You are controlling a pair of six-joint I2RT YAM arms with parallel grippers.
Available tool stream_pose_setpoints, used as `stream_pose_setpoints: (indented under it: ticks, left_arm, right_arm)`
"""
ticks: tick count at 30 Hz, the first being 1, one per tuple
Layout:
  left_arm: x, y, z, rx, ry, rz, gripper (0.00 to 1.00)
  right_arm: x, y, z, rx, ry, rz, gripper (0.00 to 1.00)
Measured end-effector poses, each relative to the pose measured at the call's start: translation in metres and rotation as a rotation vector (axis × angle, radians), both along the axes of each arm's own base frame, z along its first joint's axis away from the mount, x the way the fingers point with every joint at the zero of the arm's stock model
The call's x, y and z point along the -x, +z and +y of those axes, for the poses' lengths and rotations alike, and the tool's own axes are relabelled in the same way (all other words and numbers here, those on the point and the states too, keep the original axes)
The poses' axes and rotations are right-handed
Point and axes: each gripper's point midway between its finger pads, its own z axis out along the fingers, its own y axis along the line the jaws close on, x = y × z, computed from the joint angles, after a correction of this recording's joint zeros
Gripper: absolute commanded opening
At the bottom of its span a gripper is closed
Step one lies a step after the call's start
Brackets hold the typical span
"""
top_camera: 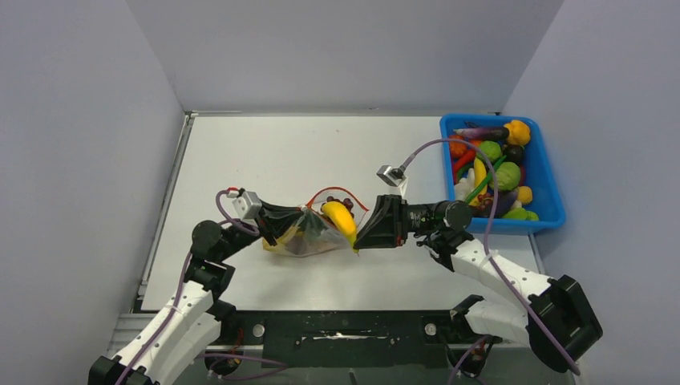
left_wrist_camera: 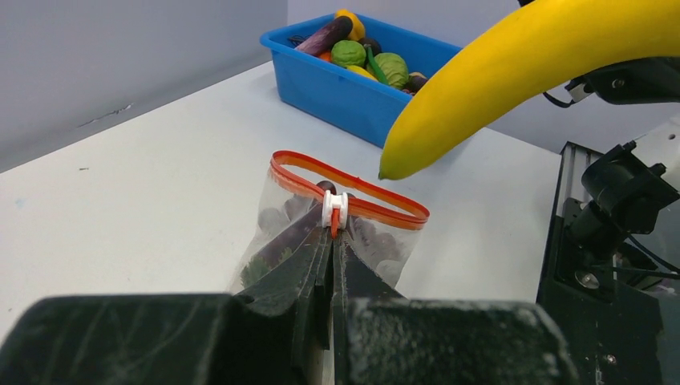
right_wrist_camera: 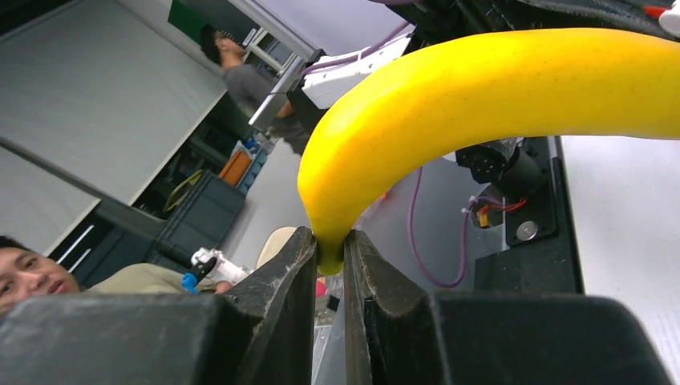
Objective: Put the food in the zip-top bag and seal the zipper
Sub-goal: Place the fake fruit in the zipper food storage bag.
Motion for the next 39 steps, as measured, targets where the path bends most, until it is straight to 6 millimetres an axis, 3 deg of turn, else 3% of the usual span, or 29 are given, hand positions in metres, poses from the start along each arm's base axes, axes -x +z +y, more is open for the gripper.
stream_pose_setpoints:
  ticks: [25,34,39]
  left_arm:
    - [0.014,-0.003,-0.008,-0.020,-0.099,-0.030,0.00]
    - [0.013,-0.005,-0.009,-0.033,-0.104,-0.036,0.00]
    - [0.014,-0.006,-0.009,-0.040,-0.111,-0.043,0.00]
  right_arm:
    - [-0.045,-0.067,0.018,0.111,0.108,0.348,0.02]
    - [-0.055,-0.082,0.024,0.130,0.091,0.389,0.14]
    - [-0.063,-0.089,0.028,0.154,0.042,0.386,0.14]
